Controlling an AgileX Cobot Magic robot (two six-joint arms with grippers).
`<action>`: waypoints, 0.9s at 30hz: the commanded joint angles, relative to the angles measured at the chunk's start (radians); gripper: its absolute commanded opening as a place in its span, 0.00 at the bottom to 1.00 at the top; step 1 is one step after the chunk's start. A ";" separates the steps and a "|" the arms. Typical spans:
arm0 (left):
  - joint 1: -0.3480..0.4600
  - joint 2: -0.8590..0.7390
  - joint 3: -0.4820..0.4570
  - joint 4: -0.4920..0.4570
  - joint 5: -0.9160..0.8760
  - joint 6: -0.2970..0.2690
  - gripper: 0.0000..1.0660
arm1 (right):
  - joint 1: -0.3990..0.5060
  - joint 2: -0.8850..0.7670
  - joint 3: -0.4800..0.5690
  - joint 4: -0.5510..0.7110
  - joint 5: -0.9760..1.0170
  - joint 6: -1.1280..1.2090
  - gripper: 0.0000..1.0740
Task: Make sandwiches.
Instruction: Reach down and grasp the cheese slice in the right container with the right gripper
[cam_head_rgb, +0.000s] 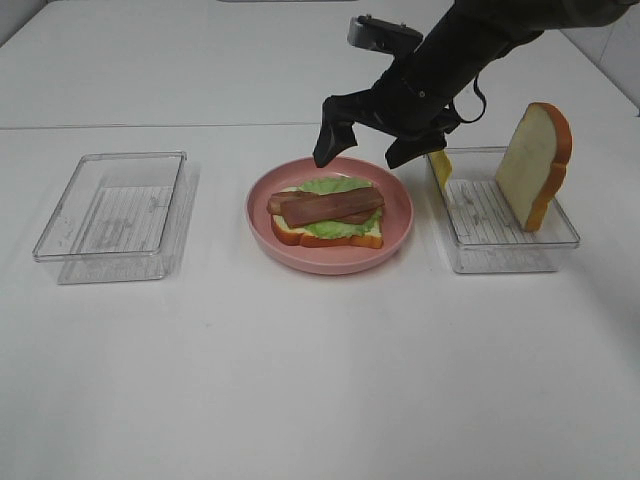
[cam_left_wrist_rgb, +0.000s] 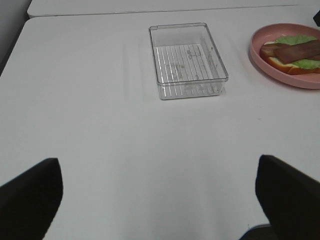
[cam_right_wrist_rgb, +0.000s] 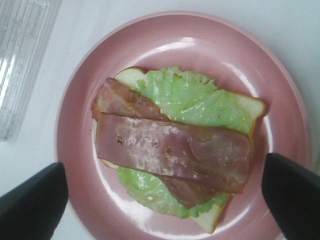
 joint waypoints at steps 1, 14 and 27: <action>-0.005 -0.014 0.005 0.002 -0.007 0.003 0.94 | -0.001 -0.047 -0.017 -0.021 0.032 0.066 0.92; -0.005 -0.014 0.005 0.002 -0.007 0.003 0.94 | -0.004 -0.005 -0.322 -0.332 0.346 0.332 0.92; -0.005 -0.014 0.005 0.002 -0.007 0.004 0.94 | -0.040 0.138 -0.445 -0.426 0.418 0.428 0.92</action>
